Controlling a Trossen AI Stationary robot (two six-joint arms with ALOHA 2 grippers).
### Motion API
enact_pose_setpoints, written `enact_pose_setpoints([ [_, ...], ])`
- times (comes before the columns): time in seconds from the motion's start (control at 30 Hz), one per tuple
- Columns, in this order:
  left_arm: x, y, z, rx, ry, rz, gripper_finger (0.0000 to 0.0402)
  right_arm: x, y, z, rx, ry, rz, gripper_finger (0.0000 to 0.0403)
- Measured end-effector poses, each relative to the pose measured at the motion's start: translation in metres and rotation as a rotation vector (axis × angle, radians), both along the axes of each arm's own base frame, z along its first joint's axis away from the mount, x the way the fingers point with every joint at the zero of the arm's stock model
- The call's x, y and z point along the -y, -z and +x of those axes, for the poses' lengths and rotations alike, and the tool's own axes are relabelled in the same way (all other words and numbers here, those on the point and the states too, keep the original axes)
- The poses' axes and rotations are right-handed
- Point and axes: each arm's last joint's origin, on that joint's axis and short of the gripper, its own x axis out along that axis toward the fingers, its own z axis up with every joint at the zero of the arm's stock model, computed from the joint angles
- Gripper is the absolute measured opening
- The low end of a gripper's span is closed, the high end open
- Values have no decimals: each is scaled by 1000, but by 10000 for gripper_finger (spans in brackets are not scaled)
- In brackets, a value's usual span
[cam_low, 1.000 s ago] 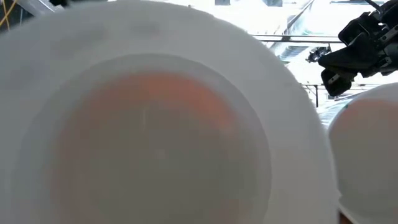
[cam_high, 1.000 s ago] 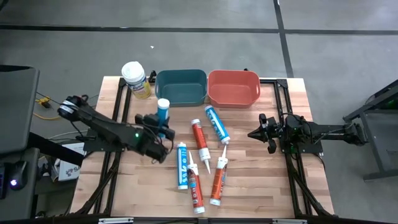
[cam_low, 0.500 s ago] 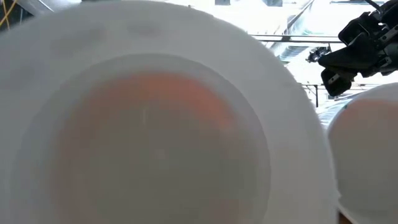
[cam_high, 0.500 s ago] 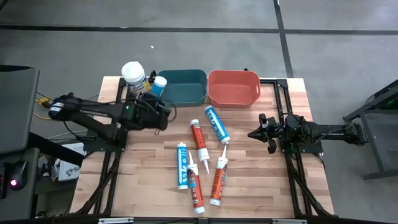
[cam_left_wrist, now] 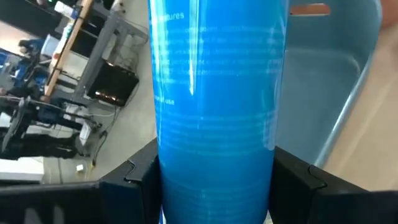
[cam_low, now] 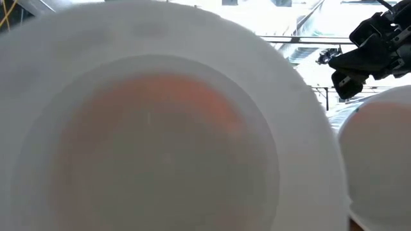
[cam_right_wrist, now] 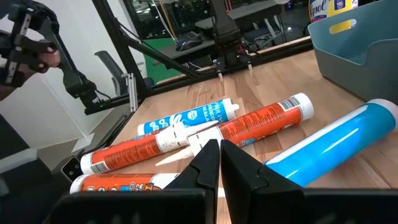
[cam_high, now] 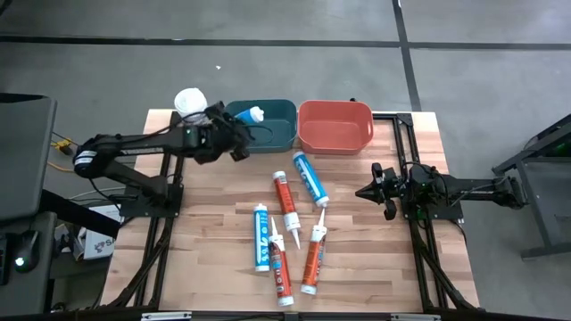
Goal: Pick & place silicon tubes, Sealant and Lysol wipes
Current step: Put the left blue sealant into the blue bin
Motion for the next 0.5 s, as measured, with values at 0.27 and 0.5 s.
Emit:
enact_pose_setpoints([
  [0.27,-38,-12,21,-127,109,-61,193,0,0,0,0,0,0,12],
  [0.5,-84,-32,35,-213,199,-145,193,0,0,0,0,0,0,12],
])
